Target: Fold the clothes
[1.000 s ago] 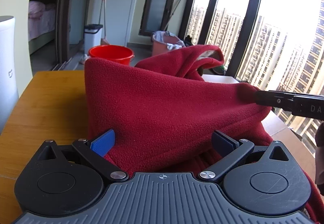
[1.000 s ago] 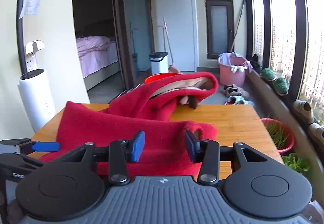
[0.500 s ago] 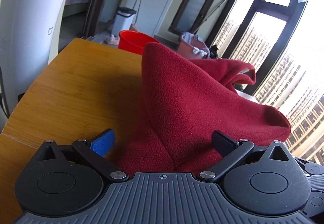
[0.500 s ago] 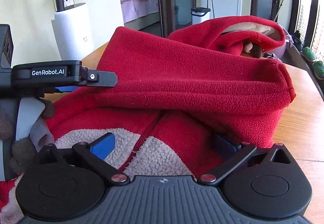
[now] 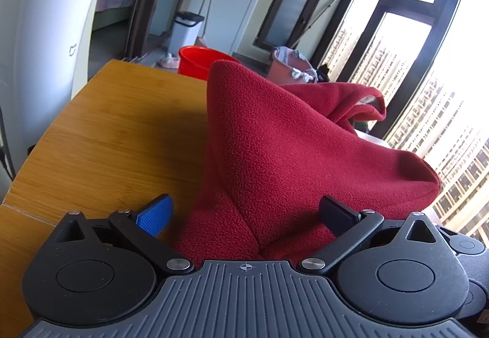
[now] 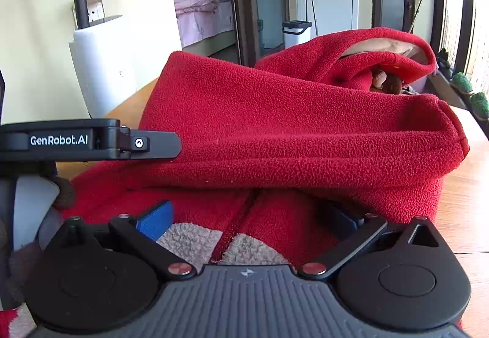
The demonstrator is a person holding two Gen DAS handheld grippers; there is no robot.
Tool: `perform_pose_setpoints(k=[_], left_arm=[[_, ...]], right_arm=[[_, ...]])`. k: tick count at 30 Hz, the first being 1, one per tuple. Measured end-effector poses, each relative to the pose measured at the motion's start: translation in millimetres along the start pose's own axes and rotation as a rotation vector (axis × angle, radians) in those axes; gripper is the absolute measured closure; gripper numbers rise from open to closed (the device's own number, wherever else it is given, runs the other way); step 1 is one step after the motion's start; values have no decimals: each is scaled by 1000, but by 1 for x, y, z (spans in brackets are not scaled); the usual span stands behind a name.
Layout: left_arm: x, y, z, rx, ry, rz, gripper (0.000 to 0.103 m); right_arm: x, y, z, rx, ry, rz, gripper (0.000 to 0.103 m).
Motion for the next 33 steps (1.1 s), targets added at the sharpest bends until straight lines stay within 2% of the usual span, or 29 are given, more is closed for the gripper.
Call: perform_pose_setpoints(k=[2, 6, 33], left_arm=[[-1, 0, 0, 1, -4, 5, 0], [-1, 1, 1, 3, -7, 9, 0], [-2, 1, -2, 9, -98, 59, 0]], right_arm=[[-5, 0, 3, 11, -27, 34, 0], [6, -1, 5, 4, 30, -42, 0], [6, 4, -4, 0, 16, -19, 0]])
Point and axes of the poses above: each gripper's, at about its wrist camera, not at the fingertips, and z roughly against the way its jaws point, x to its right, y to its top, the point moved 5 cm from there along -z, roughly the way its jaws point, and after that the axes turned 4 degrees about x, right-handed, at the moved point
